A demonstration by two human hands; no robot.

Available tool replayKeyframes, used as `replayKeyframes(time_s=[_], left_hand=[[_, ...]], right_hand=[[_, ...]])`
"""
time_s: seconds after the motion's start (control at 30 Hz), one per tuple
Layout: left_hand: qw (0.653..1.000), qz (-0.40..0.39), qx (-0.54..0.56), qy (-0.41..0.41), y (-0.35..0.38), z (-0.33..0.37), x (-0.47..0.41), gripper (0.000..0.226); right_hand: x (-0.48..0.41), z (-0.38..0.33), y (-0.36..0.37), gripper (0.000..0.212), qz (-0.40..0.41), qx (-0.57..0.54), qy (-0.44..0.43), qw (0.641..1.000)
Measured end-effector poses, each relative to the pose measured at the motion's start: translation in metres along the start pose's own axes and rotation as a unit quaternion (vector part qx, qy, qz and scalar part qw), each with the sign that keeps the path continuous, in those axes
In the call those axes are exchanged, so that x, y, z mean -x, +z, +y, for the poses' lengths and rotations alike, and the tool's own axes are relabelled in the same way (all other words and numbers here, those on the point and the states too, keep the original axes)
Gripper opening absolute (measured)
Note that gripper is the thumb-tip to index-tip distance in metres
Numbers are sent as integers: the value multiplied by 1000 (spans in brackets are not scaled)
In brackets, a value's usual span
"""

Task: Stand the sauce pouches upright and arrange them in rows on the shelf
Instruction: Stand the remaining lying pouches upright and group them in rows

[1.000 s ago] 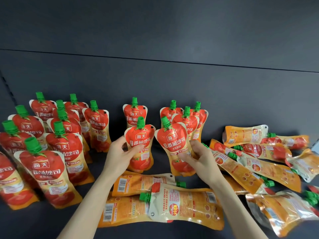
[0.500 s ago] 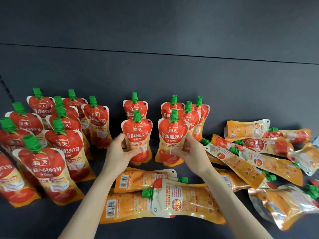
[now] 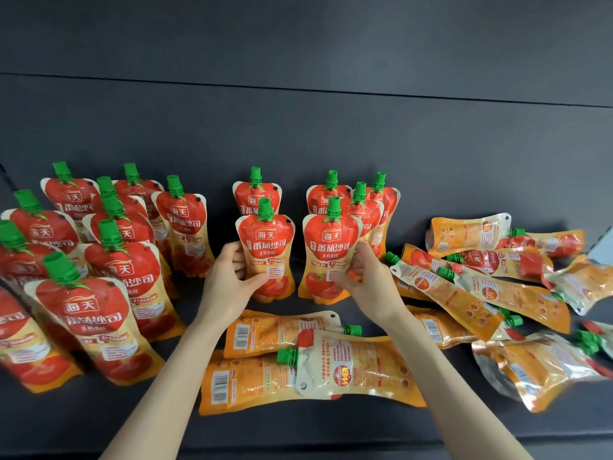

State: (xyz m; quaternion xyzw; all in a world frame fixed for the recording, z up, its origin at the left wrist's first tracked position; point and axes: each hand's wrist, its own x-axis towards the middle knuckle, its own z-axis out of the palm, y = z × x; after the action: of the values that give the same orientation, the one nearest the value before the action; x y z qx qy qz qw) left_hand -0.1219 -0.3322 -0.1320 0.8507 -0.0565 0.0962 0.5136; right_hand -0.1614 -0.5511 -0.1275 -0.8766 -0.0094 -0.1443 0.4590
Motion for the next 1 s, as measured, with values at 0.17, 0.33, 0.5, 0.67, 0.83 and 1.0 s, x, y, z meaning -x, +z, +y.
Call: replayKeyframes(time_s=[0.17, 0.33, 0.5, 0.67, 0.83, 1.0], left_hand=[[998, 38, -55, 21, -8, 3, 31, 58], [987, -98, -87, 96, -12, 19, 75, 36], [969, -157, -161, 104, -6, 20, 103, 51], [955, -105, -247, 126, 7, 17, 126, 47], [959, -120, -232, 108, 7, 21, 133, 46], [939, -137, -308, 63, -12, 15, 130, 82]], right_hand=[[28, -5, -8, 42, 53, 35, 2, 998], [68, -8, -20, 18, -20, 66, -17, 998], [96, 1, -24, 52, -83, 158, -52, 983], [125, 18, -25, 80, -94, 277, -116, 949], [134, 25, -23, 60, -27, 308, -159, 938], [137, 26, -26, 45, 14, 276, -159, 948]])
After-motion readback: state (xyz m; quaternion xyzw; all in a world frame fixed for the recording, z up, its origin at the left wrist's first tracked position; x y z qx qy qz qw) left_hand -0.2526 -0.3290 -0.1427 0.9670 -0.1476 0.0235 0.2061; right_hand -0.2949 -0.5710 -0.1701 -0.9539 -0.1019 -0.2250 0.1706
